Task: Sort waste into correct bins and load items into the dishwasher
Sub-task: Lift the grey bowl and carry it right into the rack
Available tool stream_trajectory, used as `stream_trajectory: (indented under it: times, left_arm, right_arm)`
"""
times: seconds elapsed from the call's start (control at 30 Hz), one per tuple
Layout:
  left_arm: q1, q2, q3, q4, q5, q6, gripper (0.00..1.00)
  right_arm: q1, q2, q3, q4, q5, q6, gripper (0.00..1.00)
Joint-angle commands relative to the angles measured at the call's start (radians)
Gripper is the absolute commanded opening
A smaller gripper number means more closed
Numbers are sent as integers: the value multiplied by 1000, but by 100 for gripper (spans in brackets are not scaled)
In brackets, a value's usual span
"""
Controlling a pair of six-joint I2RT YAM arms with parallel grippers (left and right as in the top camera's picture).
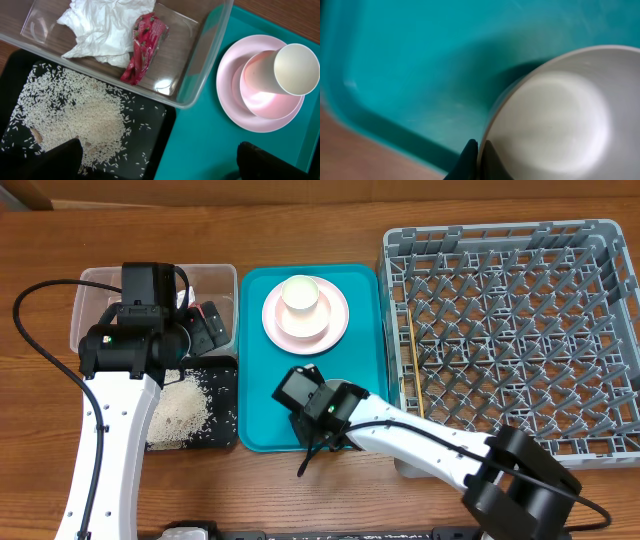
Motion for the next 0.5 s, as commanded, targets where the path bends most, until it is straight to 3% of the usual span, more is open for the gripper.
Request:
stream_trajectory:
  times: [0.0, 0.23, 0.47]
  left_arm:
    - [4, -1, 14, 1, -2, 1, 100]
    - [4, -1, 14, 1, -2, 1, 100]
    - [4, -1, 14, 1, -2, 1, 100]
  right_arm:
    - [-39, -79, 75, -22, -155, -2, 4]
    - [-183, -249, 113, -26, -472, -51, 4]
    - [-457, -370, 113, -39, -913, -178, 4]
